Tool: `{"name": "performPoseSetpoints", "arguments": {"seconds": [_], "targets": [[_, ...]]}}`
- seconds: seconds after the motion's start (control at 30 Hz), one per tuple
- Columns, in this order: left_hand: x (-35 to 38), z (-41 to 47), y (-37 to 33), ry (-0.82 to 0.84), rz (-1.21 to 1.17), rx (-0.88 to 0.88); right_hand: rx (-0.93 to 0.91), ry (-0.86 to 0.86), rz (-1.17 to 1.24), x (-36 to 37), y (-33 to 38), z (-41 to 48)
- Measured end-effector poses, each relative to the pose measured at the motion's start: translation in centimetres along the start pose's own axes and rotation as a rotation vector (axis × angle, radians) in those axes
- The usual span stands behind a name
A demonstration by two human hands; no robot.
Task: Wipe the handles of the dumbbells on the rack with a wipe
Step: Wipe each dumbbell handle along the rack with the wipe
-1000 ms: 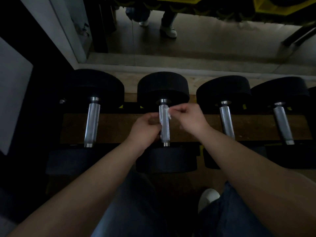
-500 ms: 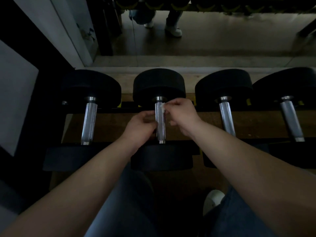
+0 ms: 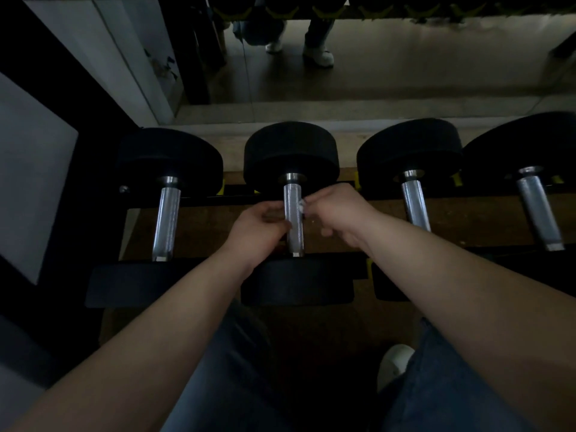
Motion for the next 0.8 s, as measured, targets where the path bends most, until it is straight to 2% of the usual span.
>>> {"name": "performPoseSetpoints", "arguments": {"seconds": [0.13,0.2,0.27,0.33,0.4,0.47,0.53,0.6,0.63,0.8], "targets": [[0.1,-0.1,-0.1,-0.011,-0.023,-0.018,-0.064,-0.05,0.161,-0.2,1.1,1.7],[0.0,0.0,-0.1,-0.008,-0.021,-0.024,-0.057,-0.002,0.101,-0.5,1.0,1.6],[0.1,0.1,0.0,-0.006,-0.038,-0.018,-0.006,0.142,-0.134,-1.0,0.3,0.6],[0.1,0.3,0.0,-0.016,-0.032,0.0,0.081,0.369,-0.329,-1.0,-0.7,-0.4],[0.2,0.4,0.1,-0.022,-0.021,0.006,0.124,0.452,-0.38,-0.5,-1.2,-0.6],[0.1,0.4,0.2,-0.022,-0.011,0.006,0.112,0.343,-0.266,-0.1,-1.2,0.4],[0.1,0.4,0.2,-0.014,-0.01,0.012,0.068,0.199,-0.042,0.1,-0.9,2.0],[0.0,0.3,0.2,-0.009,-0.025,0.011,0.038,0.157,0.111,0.0,-0.7,3.4],[0.0,0.3,0.2,-0.006,-0.023,0.012,0.03,0.177,0.111,0.0,-0.7,3.7],[0.0,0.6,0.4,-0.029,-0.035,-0.001,0.125,0.491,-0.285,-0.3,-1.8,1.7]]}}
Point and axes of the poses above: each hand's wrist, its own z-axis towards the middle knuckle, its own x-axis out of the palm, y = z × x, the point moved 2 cm from there along z, towards the middle knuckle, and after that the axes turned 7 degrees about -z, right-handed, at the moved point
